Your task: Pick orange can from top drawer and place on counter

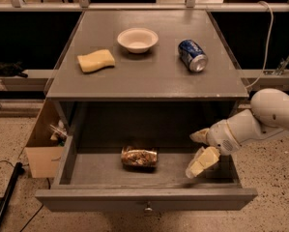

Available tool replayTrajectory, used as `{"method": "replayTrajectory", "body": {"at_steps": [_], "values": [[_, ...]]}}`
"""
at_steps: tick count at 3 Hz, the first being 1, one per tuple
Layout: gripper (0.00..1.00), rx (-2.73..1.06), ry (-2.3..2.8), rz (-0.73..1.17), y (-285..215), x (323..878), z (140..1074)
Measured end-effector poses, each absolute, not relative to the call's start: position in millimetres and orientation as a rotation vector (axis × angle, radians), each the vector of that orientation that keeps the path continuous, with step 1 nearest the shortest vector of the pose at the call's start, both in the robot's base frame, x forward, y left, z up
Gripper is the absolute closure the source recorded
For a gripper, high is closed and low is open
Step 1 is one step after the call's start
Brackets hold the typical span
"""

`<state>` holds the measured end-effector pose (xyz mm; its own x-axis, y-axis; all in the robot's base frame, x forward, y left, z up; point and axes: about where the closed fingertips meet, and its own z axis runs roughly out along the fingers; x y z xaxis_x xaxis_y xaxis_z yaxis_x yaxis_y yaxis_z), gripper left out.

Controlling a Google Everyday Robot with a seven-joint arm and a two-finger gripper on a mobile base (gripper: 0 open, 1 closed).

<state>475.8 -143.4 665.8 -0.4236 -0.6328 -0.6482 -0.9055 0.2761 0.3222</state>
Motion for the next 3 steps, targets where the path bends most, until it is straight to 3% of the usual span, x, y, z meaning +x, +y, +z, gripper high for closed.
{"method": "replayTrajectory", "body": {"at_steps": [1,3], "values": [[0.00,-1.319,2.092,0.917,-133,494,675],[0.00,-1.333,1.889,0.823,-58,554,719]]}}
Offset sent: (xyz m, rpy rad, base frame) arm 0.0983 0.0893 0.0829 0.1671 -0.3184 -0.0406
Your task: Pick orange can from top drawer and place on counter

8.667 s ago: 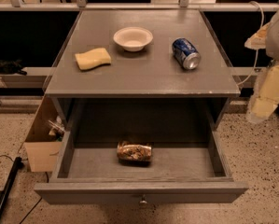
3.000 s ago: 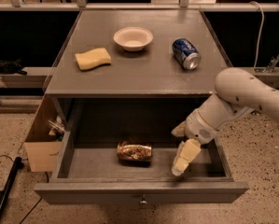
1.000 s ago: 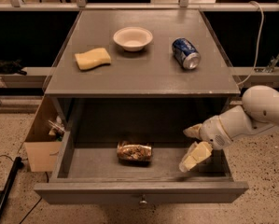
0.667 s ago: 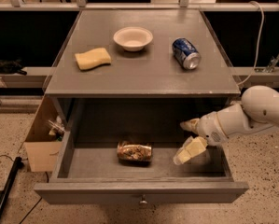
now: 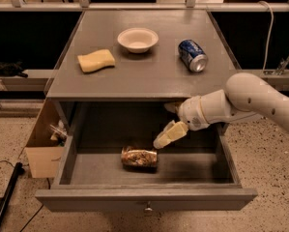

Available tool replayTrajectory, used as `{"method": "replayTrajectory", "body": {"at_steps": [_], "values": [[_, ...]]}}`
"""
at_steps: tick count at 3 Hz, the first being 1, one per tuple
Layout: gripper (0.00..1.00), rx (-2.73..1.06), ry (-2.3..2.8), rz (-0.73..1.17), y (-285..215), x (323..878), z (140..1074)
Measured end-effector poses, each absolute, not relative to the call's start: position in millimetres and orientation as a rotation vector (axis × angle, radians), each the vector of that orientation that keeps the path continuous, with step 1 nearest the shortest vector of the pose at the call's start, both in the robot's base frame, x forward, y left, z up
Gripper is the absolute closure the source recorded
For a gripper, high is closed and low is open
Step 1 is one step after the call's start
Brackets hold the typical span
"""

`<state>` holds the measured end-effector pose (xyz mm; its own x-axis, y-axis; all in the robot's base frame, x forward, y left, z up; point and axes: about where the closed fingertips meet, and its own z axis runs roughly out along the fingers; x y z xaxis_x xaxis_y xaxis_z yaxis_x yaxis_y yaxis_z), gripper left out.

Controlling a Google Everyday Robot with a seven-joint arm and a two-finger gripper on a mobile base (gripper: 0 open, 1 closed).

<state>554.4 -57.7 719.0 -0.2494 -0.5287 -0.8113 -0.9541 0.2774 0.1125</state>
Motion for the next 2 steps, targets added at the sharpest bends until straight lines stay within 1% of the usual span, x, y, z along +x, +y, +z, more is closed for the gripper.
{"method": "replayTrajectory", "body": {"at_steps": [2], "values": [[0.00,-1.365,1.913,0.825,-59,543,708]]}}
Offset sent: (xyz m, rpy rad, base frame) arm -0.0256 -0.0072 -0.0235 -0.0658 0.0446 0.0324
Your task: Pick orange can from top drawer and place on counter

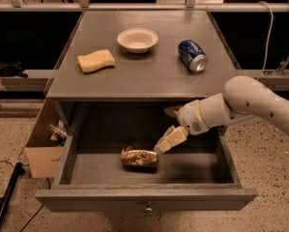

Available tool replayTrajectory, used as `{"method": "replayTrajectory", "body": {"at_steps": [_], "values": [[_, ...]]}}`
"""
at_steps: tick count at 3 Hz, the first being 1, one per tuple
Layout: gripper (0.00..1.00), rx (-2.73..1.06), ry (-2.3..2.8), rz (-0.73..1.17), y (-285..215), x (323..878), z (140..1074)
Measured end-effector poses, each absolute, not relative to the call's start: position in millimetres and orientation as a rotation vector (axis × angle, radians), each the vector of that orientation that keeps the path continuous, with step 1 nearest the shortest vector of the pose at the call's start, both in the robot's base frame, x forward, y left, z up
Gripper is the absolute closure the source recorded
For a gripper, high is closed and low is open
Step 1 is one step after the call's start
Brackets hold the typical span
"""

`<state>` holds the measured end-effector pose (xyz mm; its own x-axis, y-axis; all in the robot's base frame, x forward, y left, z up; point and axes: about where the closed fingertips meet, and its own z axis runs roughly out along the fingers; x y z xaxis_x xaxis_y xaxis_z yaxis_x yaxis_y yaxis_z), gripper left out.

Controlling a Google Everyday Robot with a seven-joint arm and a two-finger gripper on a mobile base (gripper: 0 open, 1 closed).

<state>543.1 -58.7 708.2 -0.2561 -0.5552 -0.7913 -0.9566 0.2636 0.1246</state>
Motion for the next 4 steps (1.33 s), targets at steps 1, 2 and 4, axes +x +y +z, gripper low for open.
{"method": "replayTrajectory", "body": {"at_steps": [1,2,4], "values": [[0.00,-1.408,1.935,0.825,-55,533,696],[0.00,-1.453,1.954,0.819,-48,531,683],[0.00,-1.459,1.953,0.796,-50,530,683]]}}
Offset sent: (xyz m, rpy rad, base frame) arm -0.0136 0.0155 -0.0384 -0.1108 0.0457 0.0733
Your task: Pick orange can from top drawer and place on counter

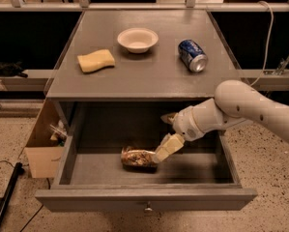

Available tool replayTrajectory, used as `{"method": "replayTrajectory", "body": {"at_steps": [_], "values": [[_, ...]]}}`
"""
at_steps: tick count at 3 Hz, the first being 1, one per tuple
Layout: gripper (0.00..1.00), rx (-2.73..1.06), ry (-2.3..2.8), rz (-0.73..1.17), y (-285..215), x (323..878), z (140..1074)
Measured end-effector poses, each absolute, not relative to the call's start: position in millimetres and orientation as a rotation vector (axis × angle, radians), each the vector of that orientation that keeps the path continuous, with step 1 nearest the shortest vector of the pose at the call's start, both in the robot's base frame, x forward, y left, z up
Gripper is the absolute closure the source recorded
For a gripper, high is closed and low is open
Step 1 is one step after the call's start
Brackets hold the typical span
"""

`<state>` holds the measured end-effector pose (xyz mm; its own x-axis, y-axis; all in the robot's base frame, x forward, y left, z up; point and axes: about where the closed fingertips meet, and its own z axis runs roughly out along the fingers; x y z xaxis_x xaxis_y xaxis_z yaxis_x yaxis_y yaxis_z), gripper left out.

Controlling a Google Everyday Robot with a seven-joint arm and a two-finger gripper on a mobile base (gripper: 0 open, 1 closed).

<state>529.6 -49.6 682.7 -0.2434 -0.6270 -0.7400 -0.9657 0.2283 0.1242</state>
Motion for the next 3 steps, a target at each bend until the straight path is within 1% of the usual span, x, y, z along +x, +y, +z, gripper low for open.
{"method": "replayTrajectory", "body": {"at_steps": [1,3], "values": [[0.00,-1.486,1.960,0.826,-37,521,664],[0.00,-1.582,1.946,0.871,9,528,626]]}}
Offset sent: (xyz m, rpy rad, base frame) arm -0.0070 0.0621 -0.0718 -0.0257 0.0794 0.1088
